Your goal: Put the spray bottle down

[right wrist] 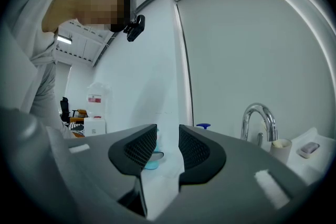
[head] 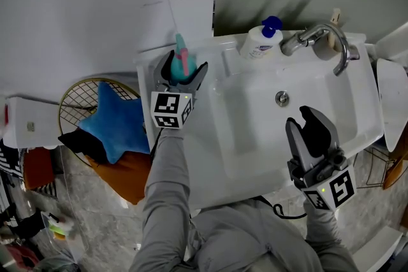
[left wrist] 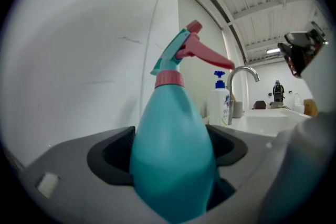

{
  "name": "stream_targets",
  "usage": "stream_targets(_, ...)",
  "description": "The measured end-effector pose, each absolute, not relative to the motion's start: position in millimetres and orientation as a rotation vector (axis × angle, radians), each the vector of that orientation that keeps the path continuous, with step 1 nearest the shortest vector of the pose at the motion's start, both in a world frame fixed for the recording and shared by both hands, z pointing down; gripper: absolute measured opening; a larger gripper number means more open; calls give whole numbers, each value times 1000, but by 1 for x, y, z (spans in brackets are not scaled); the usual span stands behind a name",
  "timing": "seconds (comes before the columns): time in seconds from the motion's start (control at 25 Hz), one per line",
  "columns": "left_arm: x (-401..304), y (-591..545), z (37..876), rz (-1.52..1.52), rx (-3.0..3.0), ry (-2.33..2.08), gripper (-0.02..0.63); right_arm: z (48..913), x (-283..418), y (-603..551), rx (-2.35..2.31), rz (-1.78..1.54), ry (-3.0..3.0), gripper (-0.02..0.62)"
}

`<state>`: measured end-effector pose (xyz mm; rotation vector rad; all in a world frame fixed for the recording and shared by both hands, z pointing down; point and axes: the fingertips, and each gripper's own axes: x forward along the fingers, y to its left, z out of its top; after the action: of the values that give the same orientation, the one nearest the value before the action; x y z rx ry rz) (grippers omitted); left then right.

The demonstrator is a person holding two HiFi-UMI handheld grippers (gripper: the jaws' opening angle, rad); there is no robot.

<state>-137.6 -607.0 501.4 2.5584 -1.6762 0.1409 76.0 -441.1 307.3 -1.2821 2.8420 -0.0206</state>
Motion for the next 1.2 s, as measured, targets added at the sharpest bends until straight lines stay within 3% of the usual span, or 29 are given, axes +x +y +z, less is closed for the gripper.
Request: stream_targets(1.2, -147, -521, 485, 288, 2511, -1693, 474, 301, 62, -425, -1215, 1, 2846, 129)
